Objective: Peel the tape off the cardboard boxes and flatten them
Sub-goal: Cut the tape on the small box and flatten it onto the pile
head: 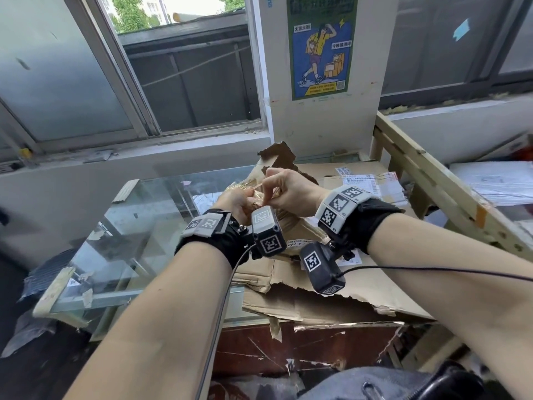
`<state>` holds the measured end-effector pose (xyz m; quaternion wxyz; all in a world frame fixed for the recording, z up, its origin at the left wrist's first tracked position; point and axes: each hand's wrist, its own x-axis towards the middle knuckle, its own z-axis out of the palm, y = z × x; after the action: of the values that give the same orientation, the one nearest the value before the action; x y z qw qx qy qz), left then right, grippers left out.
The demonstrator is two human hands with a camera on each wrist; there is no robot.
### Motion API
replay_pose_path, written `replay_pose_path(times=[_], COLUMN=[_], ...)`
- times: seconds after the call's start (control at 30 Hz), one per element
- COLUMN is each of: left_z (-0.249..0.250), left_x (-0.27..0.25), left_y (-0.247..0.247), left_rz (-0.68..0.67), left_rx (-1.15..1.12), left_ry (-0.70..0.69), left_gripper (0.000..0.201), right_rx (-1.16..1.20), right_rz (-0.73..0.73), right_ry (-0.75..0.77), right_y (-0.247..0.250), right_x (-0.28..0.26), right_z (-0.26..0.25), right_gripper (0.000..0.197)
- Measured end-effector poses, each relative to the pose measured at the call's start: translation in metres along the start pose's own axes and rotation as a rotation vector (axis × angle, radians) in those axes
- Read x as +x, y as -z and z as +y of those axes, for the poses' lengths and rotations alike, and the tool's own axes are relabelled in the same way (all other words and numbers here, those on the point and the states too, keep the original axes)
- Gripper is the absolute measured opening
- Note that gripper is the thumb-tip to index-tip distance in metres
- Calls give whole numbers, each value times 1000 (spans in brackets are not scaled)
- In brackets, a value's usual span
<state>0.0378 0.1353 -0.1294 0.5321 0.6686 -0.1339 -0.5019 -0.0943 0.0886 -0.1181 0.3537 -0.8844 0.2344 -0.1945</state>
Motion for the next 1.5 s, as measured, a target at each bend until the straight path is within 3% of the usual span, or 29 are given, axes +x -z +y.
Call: replay_pose_path(times=[0.13,0.3,0.43,0.5,0.6,0.73,0.9,1.03,1.3,1.5], left_z=[3,-2,-18,-16,-2,7,-5,-6,-9,-8], left_x=[1,5,36,28,17,16,20,15,15,8], left_y=[2,6,42,45,27,21,23,17,8,-5], left_rz=[14,-42,207,296,156,166,40,55,-2,-17], left_rx=[51,69,-34,-88,-155,-172,-321,-401,-508,-497], left_ry=[-23,-51,6,-44,-124,-194,-173,-158,-244,-273], left_gripper=[35,35,28,28,35,35,45,38,30,37], right_rx=[97,181,481,468,444,471,340,279,-31,-218], right_rz=[-41,-115,-144,-45,88,199,346,467,493,620], right_ry=[-29,-75,-105,-121,-132,-141,-171,-245,-391,-473], right_y=[4,5,18,28,28,23,21,21,28,31], right_x=[-1,2,-1,-1,5,9,15,19,13,13], right_z=[2,4,2,2,4,6,14,23,32,49], right_gripper=[29,24,17,20,19,11,8,12,24,27])
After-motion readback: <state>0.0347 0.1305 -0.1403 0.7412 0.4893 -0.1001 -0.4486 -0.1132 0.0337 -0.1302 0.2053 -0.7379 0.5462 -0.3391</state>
